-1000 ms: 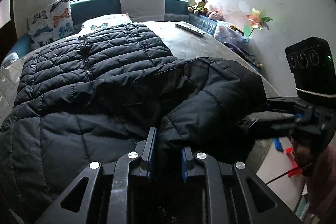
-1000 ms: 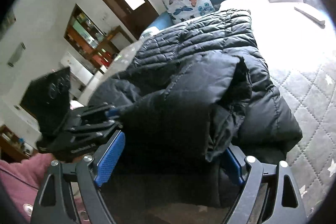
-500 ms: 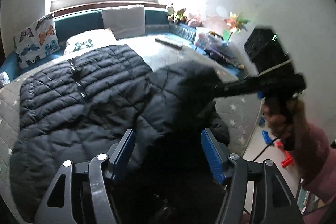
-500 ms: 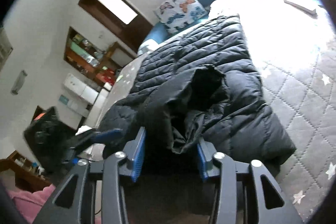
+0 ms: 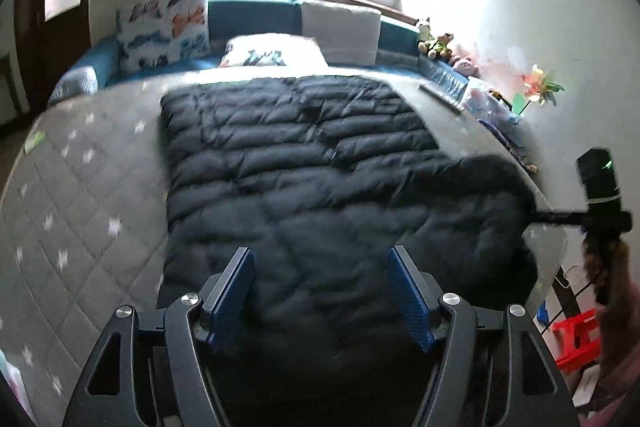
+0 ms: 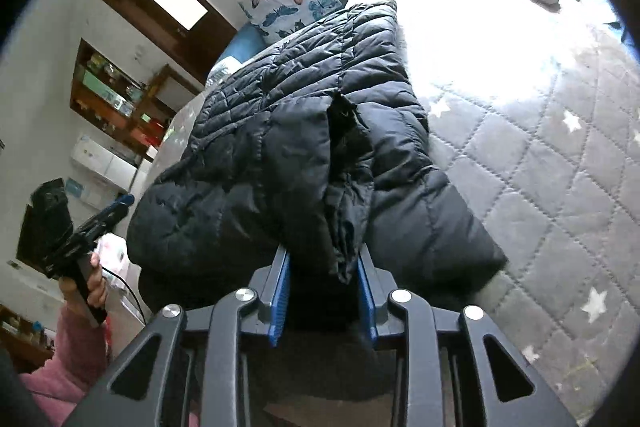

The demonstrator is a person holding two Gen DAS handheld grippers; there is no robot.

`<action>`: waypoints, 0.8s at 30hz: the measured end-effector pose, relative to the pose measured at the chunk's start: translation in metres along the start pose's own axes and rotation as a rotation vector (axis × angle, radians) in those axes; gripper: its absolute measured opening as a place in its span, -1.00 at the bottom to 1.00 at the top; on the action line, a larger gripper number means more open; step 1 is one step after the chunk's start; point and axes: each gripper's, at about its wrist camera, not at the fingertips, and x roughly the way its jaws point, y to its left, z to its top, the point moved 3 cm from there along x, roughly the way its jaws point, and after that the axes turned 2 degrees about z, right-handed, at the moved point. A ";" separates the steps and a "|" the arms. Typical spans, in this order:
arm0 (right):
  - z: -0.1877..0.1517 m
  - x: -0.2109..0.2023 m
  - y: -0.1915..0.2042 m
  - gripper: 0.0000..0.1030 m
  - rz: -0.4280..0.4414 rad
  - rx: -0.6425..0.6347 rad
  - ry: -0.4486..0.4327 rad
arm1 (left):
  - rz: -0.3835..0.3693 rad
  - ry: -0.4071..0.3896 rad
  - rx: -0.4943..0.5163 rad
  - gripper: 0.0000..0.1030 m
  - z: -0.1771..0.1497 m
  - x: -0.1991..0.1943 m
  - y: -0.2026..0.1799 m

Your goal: Fold large clothes

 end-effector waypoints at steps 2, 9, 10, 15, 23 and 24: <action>0.003 -0.012 0.008 -0.32 -0.067 -0.041 -0.017 | 0.000 0.007 0.002 0.41 -0.012 0.006 0.008; 0.023 -0.054 0.061 0.03 -0.377 -0.283 -0.187 | -0.014 -0.016 0.040 0.41 -0.033 0.018 0.004; 0.024 -0.055 0.068 0.07 -0.360 -0.303 -0.201 | -0.022 -0.017 0.039 0.41 -0.034 0.019 0.002; 0.029 -0.023 0.101 0.16 -0.277 -0.417 -0.183 | -0.034 0.000 0.028 0.41 -0.039 0.026 0.003; 0.024 0.051 0.060 0.16 -0.366 -0.390 -0.041 | -0.042 0.015 0.034 0.43 -0.041 0.030 0.003; 0.021 0.055 0.052 0.19 -0.373 -0.376 -0.030 | -0.042 0.019 0.037 0.43 -0.041 0.031 0.003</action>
